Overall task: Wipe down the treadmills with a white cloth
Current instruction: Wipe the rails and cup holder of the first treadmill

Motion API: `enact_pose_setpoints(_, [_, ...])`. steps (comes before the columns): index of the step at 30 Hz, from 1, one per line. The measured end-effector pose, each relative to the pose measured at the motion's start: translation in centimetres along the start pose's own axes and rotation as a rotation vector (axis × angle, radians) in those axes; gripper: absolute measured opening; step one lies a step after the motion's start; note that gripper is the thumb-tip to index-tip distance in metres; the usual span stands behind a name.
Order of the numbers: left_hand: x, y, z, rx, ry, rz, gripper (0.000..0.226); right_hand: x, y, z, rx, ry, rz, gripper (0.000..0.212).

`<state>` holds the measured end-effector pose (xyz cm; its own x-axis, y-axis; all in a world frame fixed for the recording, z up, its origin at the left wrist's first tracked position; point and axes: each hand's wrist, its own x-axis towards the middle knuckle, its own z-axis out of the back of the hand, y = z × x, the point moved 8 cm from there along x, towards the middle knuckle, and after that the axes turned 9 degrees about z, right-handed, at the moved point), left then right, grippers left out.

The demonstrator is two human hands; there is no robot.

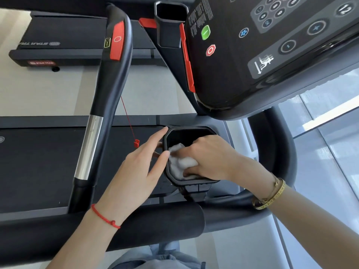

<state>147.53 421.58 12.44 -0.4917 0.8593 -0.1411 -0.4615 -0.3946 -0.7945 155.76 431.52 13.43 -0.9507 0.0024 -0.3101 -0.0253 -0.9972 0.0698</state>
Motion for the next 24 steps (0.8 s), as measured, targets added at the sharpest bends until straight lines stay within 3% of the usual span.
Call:
enact_pose_setpoints(5, [0.0, -0.1, 0.0, -0.012, 0.001, 0.006, 0.054, 0.0, 0.0, -0.1, 0.042, 0.011, 0.034, 0.033])
enact_pose_setpoints(9, [0.0, -0.3, 0.1, -0.025, 0.017, 0.012, 0.054, 0.4, 0.5, -0.3, -0.096, 0.037, 0.057, 0.036])
enact_pose_setpoints(12, [0.0, -0.4, 0.1, -0.047, 0.033, 0.015, 0.056, 0.8, 0.7, -0.4, -0.156, 0.065, 0.035, 0.026])
enact_pose_setpoints(14, [0.0, -0.4, 0.1, -0.056, 0.036, 0.019, 0.057, 1.1, 0.5, -0.5, -0.115, 0.096, 0.0, 0.013])
enact_pose_setpoints(18, [-0.1, -0.4, 0.2, -0.071, 0.035, 0.032, 0.055, 1.1, -0.2, -0.3, 0.046, 0.147, -0.01, 0.035])
enact_pose_setpoints(23, [-0.1, -0.6, 0.4, -0.075, 0.036, 0.022, 0.053, 0.7, -0.2, 0.1, 0.19, 0.054, 0.008, 0.006])
enact_pose_setpoints(24, [-0.1, -0.6, 0.4, -0.074, 0.035, 0.022, 0.053, 0.7, -0.2, 0.3, 0.172, 0.023, 0.001, 0.01])
